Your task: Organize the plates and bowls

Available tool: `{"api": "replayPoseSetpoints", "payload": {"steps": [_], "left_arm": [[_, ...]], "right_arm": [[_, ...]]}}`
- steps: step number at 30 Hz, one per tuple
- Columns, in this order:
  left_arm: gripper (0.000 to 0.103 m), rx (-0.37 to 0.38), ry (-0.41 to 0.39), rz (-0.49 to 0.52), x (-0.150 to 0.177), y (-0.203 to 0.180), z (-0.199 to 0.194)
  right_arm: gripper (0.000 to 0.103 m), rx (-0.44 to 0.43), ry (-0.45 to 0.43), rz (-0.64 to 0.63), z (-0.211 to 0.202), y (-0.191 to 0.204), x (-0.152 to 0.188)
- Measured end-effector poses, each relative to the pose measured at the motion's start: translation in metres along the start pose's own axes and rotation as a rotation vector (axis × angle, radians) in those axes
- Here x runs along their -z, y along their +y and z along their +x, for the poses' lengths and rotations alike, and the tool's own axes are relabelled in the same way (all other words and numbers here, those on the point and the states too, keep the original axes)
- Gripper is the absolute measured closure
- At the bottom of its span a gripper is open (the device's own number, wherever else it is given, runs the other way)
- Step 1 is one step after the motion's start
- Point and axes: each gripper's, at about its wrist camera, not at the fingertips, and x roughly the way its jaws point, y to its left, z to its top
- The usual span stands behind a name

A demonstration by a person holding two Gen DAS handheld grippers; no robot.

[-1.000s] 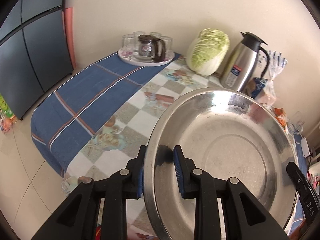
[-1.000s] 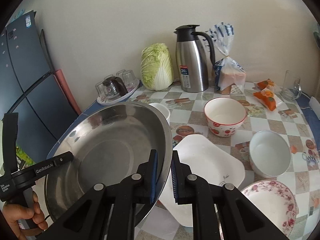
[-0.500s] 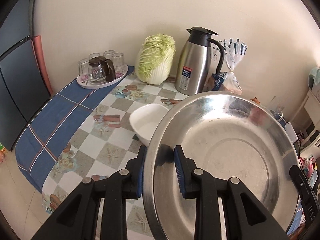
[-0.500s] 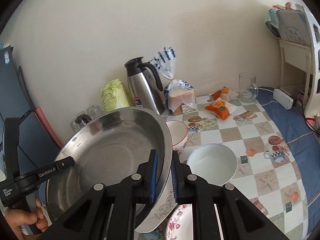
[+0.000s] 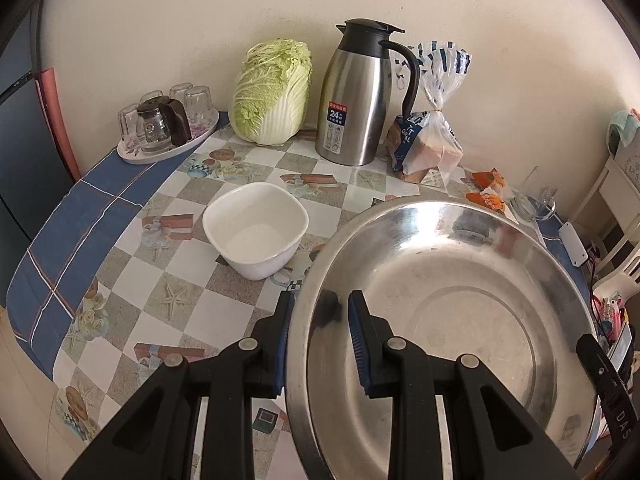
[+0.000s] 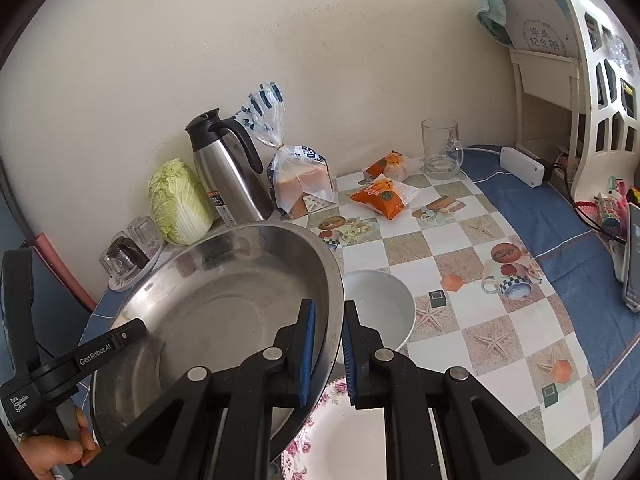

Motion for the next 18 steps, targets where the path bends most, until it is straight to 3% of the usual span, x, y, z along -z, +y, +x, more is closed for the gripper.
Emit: {"api": "replayPoseSetpoints", "payload": {"steps": [18], "left_arm": [[0.075, -0.006, 0.14, -0.102, 0.016, 0.038, 0.026]], "right_arm": [[0.089, 0.003, 0.189, -0.019, 0.04, 0.017, 0.024]]}}
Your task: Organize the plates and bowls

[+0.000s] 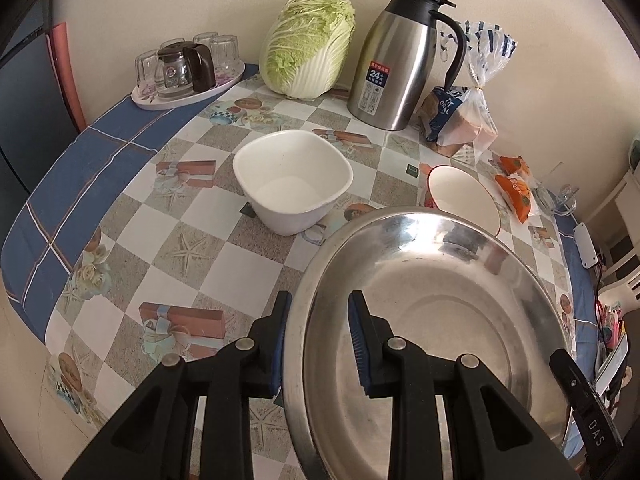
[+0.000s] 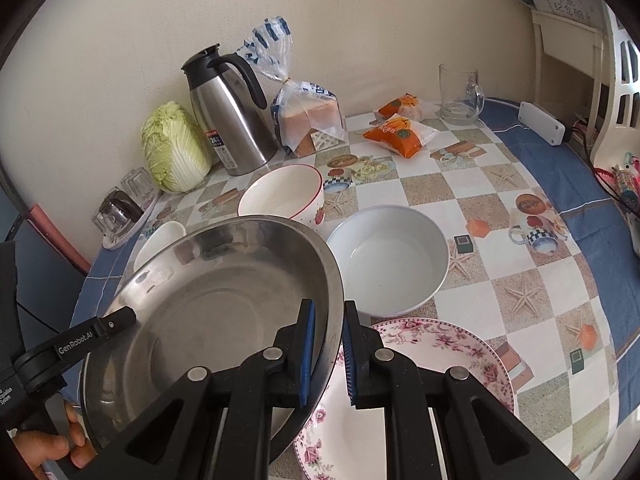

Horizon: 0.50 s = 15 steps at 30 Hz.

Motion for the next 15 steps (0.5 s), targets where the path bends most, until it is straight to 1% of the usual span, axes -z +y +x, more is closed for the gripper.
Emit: {"api": "replayPoseSetpoints", "payload": {"steps": [15], "left_arm": [[0.075, -0.017, 0.07, -0.053, 0.001, 0.016, 0.016]], "right_arm": [[0.088, 0.026, 0.085, -0.046, 0.027, 0.01, 0.01]]}}
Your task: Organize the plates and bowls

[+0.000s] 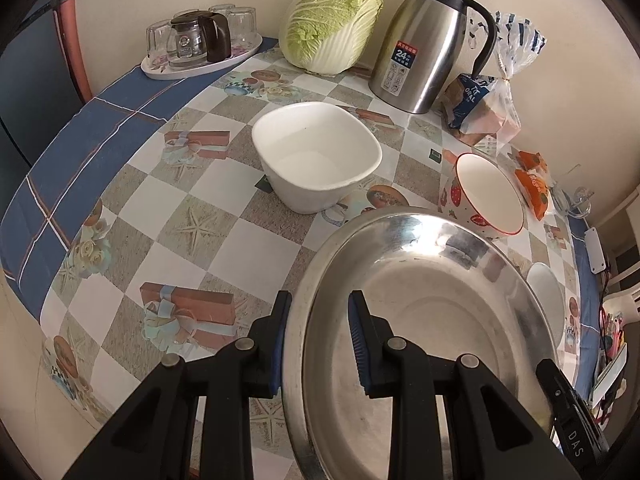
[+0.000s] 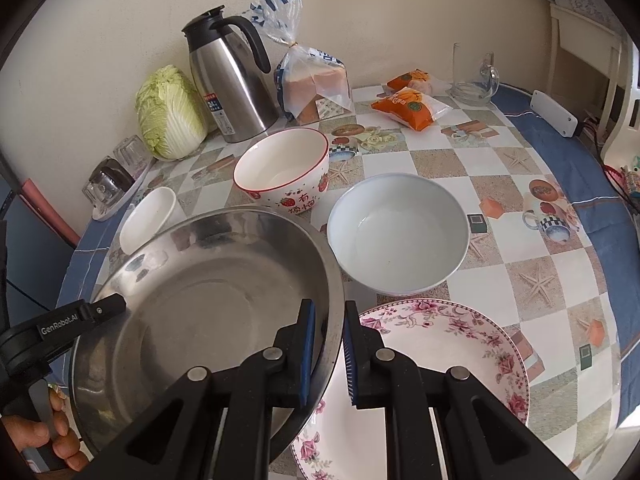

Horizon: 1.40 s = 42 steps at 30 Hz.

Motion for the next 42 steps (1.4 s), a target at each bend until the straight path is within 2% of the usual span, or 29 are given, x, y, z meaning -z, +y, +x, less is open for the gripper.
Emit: {"api": "replayPoseSetpoints", "payload": {"steps": [9, 42], "left_arm": [[0.075, -0.018, 0.013, -0.017, -0.002, 0.006, 0.007], [0.075, -0.033, 0.015, 0.006, -0.009, 0.001, 0.032]], "right_arm": [[0.088, -0.011, 0.026, -0.019, 0.014, 0.006, 0.002], [0.086, 0.008, 0.002, -0.042, 0.028, 0.008, -0.003]]}}
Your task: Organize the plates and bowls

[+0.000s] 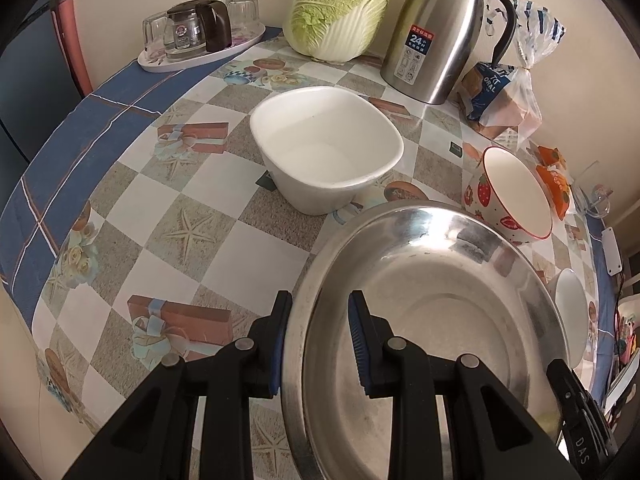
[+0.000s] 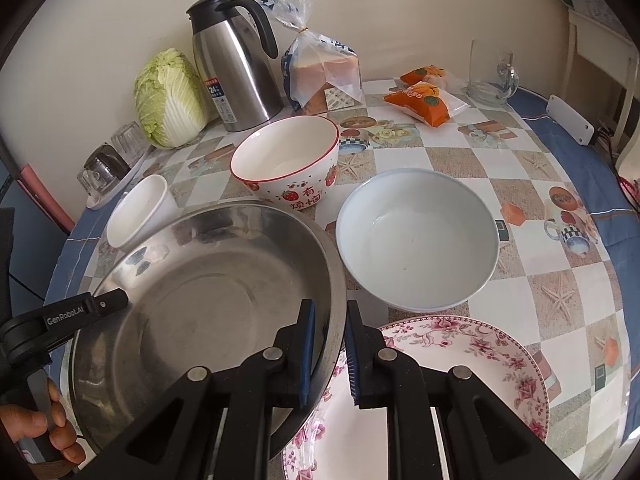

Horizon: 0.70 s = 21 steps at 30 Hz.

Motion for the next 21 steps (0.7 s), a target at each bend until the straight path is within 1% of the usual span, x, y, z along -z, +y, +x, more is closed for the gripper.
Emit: {"api": "replayPoseSetpoints", "payload": {"steps": [13, 21], "left_arm": [[0.075, -0.014, 0.027, 0.002, 0.001, 0.0, 0.012], [0.07, -0.015, 0.045, -0.004, 0.002, 0.0, 0.017]], "right_arm": [[0.086, 0.016, 0.011, -0.018, 0.006, 0.001, 0.001], [0.086, 0.021, 0.037, -0.024, 0.013, 0.002, 0.002]]}}
